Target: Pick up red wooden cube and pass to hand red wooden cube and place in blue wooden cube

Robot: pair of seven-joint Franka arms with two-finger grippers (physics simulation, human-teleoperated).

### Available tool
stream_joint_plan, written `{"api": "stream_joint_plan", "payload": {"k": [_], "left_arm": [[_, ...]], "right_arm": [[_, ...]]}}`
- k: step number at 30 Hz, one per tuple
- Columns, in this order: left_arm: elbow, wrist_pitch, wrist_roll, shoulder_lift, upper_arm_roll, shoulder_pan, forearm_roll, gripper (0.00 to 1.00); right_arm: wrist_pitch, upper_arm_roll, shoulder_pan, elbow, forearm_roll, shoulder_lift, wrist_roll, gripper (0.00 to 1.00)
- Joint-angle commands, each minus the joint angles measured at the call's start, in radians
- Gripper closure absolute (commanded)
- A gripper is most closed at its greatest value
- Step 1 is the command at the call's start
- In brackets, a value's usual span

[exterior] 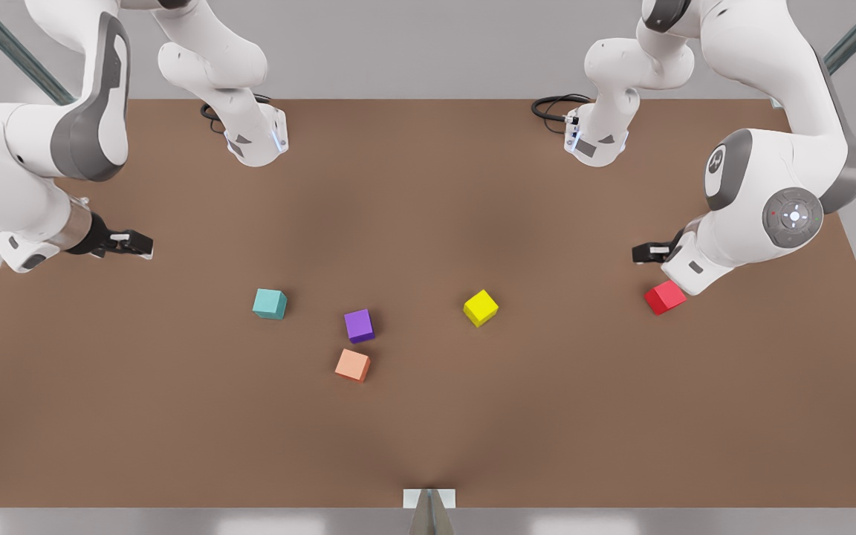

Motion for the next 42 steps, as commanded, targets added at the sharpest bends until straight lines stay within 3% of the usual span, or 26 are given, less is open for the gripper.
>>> {"api": "stream_joint_plan", "payload": {"k": [1, 3, 5, 7, 9, 15, 34, 42], "left_arm": [[-0.002, 0.011, -0.045, 0.0, 0.0, 0.0, 0.0, 0.0], [-0.008, 0.026, -0.045, 0.003, 0.009, 0.0, 0.002, 0.0], [-0.091, 0.215, -0.043, 0.032, 0.109, 0.002, -0.023, 0.0], [-0.077, 0.325, -0.045, 0.173, 0.127, 0.072, -0.023, 0.0], [-0.089, 0.454, -0.045, 0.228, 0.127, 0.136, -0.093, 0.0], [-0.434, 0.799, -0.06, 0.208, 0.245, 0.144, -0.222, 0.0], [-0.649, 0.824, 0.056, 0.199, 0.244, 0.146, -0.216, 0.0], [-0.668, 0.901, 0.056, 0.237, 0.244, 0.144, -0.216, 0.0]], "right_arm": [[0.019, 0.0, -0.012, -0.001, 0.003, -0.002, -0.003, 0.0], [0.007, -0.002, -0.012, 0.019, 0.001, 0.006, 0.0, 0.0], [0.013, -0.007, -0.021, 0.022, 0.017, 0.012, 0.0, 0.0], [0.01, -0.007, -0.021, 0.019, 0.015, 0.012, -0.002, 0.0], [0.01, -0.007, -0.021, 0.019, 0.015, 0.012, -0.002, 0.0], [0.008, -0.007, -0.018, 0.016, 0.015, 0.013, -0.002, 0.0], [0.019, 0.0, -0.007, -0.021, 0.009, -0.025, 0.0, 0.0], [0.011, 0.0, -0.007, -0.029, 0.014, -0.025, -0.002, 0.0]]}}
